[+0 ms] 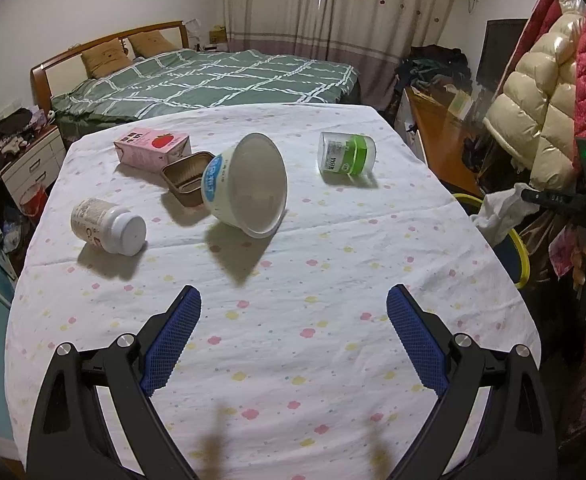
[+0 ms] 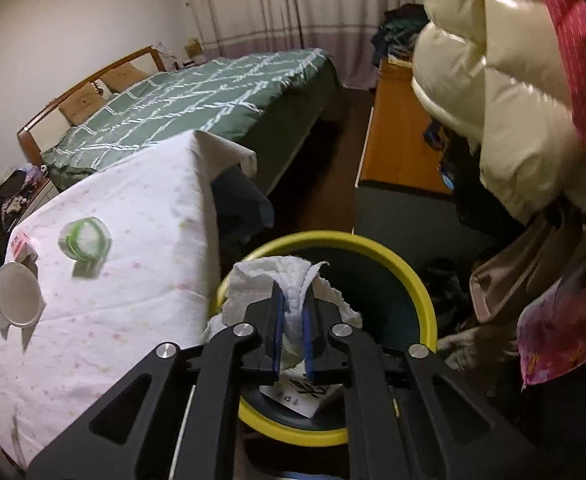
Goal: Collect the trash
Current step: 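Carry the tissue into the bin and open the right gripper, then grasp the white yogurt cup by its rim with the left gripper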
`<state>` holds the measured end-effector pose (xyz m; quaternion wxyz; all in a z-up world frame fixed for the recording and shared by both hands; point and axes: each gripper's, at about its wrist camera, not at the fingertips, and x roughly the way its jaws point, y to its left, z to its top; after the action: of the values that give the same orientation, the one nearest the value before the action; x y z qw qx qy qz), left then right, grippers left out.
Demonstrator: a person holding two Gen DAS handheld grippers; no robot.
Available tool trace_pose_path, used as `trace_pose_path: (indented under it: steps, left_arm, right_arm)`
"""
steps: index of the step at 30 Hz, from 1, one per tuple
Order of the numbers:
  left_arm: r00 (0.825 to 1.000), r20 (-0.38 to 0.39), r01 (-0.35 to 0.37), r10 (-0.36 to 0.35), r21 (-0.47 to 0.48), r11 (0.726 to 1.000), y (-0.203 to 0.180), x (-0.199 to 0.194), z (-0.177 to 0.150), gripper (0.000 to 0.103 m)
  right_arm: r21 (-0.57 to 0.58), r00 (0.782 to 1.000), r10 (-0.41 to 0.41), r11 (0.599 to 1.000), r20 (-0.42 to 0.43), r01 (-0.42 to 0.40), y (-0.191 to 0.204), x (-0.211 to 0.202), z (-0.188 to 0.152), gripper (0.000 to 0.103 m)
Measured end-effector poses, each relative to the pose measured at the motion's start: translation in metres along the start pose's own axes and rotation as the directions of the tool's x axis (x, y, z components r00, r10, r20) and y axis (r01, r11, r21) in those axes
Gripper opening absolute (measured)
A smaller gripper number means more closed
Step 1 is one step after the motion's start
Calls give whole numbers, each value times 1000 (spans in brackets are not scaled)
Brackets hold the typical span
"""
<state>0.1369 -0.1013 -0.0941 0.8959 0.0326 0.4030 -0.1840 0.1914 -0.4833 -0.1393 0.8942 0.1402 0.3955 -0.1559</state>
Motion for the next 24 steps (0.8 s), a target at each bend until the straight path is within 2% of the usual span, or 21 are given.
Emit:
trace_pose_path:
  steps: [1, 2, 5, 12, 17, 24]
  left_arm:
    - [1000, -2, -1, 1, 1, 1000, -1, 1, 0, 93]
    - [1000, -5, -3, 3, 3, 1000, -2, 2, 1, 93]
    - [1000, -14, -3, 3, 9, 1000, -5, 5, 1, 93]
    - [1000, -21, -23, 23, 9, 1000, -4, 19, 7, 93]
    - [993, -9, -114, 114, 1, 994, 10, 40, 25, 93]
    - [983, -11, -183, 182, -37, 982, 31, 70, 52, 69]
  right_arm:
    - [0, 1000, -9, 1000, -2, 9, -2, 1, -2, 32]
    - [2, 1000, -17, 1000, 8, 17, -4, 1, -3, 41]
    - [7, 999, -47, 999, 24, 47, -9, -1, -4, 41]
    - [20, 999, -26, 999, 27, 26, -15, -4, -9, 42]
    - [24, 1000, -6, 1000, 17, 6, -13, 1, -13, 42]
    - [27, 1000, 4, 1000, -2, -4, -16, 9, -18, 42]
